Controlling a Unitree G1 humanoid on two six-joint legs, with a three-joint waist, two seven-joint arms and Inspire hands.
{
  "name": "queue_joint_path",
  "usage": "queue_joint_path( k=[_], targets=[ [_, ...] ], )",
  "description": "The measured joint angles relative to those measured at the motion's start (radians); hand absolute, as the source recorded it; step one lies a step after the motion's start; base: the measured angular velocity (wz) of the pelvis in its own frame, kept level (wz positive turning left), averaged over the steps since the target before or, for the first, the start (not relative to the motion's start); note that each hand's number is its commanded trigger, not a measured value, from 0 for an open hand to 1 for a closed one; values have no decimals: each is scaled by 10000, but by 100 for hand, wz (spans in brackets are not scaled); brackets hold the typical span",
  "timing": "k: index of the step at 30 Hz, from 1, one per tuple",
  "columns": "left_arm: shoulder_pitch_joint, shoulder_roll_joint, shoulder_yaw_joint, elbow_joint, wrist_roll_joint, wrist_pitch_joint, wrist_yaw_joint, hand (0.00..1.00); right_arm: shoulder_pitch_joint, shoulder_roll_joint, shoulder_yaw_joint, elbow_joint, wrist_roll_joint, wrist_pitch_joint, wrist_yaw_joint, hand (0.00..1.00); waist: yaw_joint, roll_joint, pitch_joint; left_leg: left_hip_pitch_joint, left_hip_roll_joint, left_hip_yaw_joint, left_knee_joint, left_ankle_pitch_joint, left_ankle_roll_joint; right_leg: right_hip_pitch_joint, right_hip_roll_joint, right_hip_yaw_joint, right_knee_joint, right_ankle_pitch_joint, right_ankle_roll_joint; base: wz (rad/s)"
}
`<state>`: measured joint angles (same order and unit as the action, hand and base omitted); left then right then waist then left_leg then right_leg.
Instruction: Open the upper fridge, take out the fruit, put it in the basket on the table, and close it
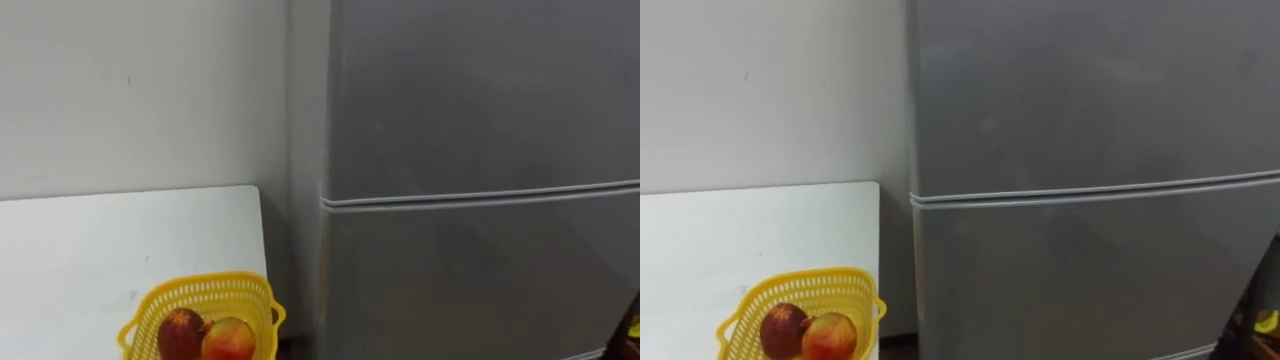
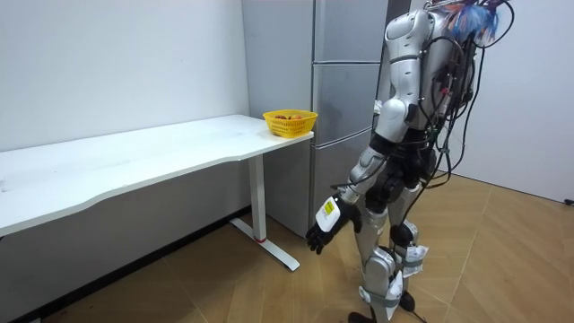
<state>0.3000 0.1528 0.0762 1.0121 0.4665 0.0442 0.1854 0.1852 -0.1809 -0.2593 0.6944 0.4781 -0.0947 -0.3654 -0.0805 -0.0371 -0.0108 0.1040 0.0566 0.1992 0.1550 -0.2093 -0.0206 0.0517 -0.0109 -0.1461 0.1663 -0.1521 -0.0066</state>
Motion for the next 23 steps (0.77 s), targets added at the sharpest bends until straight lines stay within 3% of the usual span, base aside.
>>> queue_joint_path(
  k=[4,11,17,19,23],
  targets=[
    [65,-215,39,46,0,25,-16,0,3,296,8,2571,176,24,252,0,11,-23,3,142,-27,-49,-38,-1,0,15,-30,69,27,-103,27,1],
    [95,-253,96,332,67,301,-271,0,9,371,607,5422,-128,588,1620,0,72,11,46,226,-18,-141,-80,-5,-5,109,-20,45,42,-139,19,2],
    [-33,-282,226,415,71,607,-495,0,155,353,1904,5972,-1228,1108,2759,0,292,69,59,266,-21,-207,-103,-21,-12,176,-26,-7,33,-164,10,3],
    [-40,-283,203,414,72,622,-573,0,57,369,1960,5953,-1645,1209,2941,0,377,119,66,270,-21,-205,-100,-20,-12,167,-6,1,44,-163,8,0],
    [-122,-290,148,482,58,632,-619,0,-471,365,2335,5942,-2077,1183,3193,0,470,180,85,254,-20,-219,-93,-20,-12,160,-2,-53,21,-159,4,0]
  ],
)
